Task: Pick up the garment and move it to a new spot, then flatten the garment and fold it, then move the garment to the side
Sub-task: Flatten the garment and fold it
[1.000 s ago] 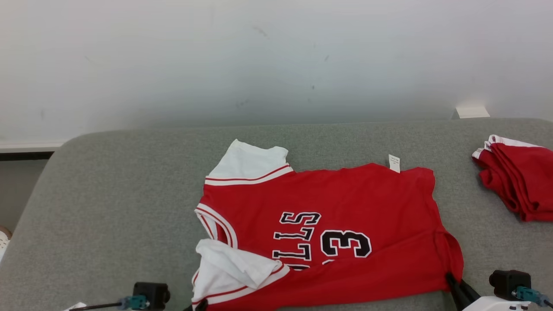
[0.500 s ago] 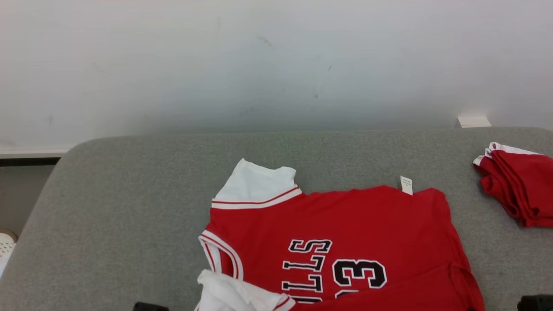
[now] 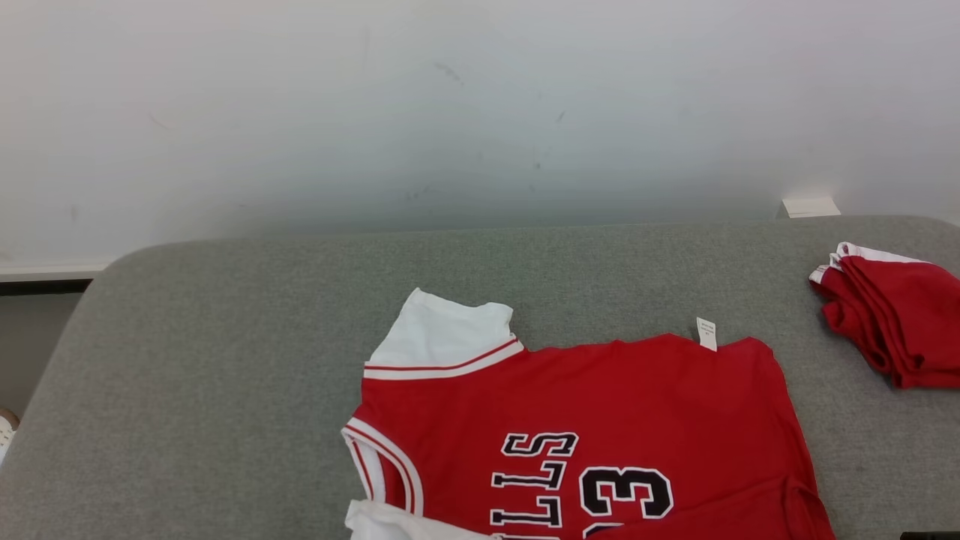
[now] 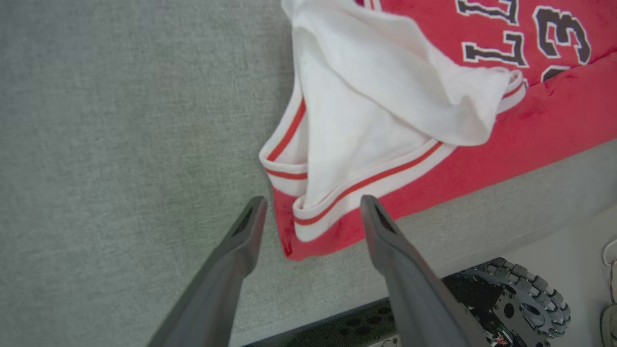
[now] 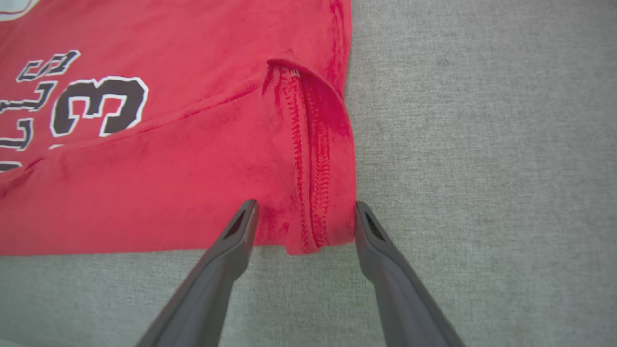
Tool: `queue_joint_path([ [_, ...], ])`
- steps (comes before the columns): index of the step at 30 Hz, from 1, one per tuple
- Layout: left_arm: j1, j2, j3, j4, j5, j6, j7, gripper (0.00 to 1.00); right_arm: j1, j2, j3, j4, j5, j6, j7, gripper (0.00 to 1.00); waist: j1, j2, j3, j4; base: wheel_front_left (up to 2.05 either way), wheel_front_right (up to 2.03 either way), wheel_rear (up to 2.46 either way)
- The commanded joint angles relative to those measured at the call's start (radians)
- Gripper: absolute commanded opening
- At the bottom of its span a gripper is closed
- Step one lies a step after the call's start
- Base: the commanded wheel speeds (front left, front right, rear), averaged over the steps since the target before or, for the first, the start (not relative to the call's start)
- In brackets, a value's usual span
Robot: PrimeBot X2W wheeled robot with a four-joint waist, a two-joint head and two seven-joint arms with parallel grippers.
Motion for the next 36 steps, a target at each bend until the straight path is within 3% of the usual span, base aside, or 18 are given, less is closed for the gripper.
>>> queue_joint_path([
  [1, -0.019, 0.002, 0.01, 0.002, 0.01, -0.004, -0.014, 1.0, 0.009, 0.004, -0.01, -0.012, -0.009, -0.002, 0.003, 1.0, 0.0, 0.0, -0.001, 0.0, 0.0, 0.0, 0.0],
  [9, -0.159, 0.064, 0.062, -0.021, 0.096, -0.01, -0.051, 1.0, -0.062, 0.021, -0.085, -0.086, -0.05, -0.002, -0.063, 1.0, 0.0, 0.0, 0.02, -0.002, 0.0, 0.0, 0.0],
  [17, -0.451, 0.076, 0.099, 0.03, 0.119, -0.121, 0.045, 1.0, -0.281, 0.097, -0.191, -0.036, -0.131, -0.002, -0.085, 1.0, 0.0, 0.0, 0.136, -0.011, 0.0, 0.0, 0.0],
  [28, -0.896, -0.047, 0.085, 0.357, 0.074, -0.358, 0.229, 1.0, -0.642, 0.086, -0.105, 0.19, -0.097, -0.002, -0.025, 1.0, 0.0, 0.0, 0.338, -0.031, 0.0, 0.0, 0.0],
  [32, -1.005, -0.091, 0.064, 0.467, 0.058, -0.405, 0.28, 1.0, -0.732, 0.08, -0.037, 0.275, -0.059, -0.002, -0.004, 1.0, 0.0, 0.0, 0.385, -0.046, 0.0, 0.0, 0.0],
  [36, -1.064, -0.115, 0.05, 0.54, 0.049, -0.421, 0.295, 1.0, -0.783, 0.078, 0.011, 0.325, -0.031, -0.002, -0.002, 1.0, 0.0, 0.0, 0.413, -0.06, 0.0, 0.0, 0.0],
])
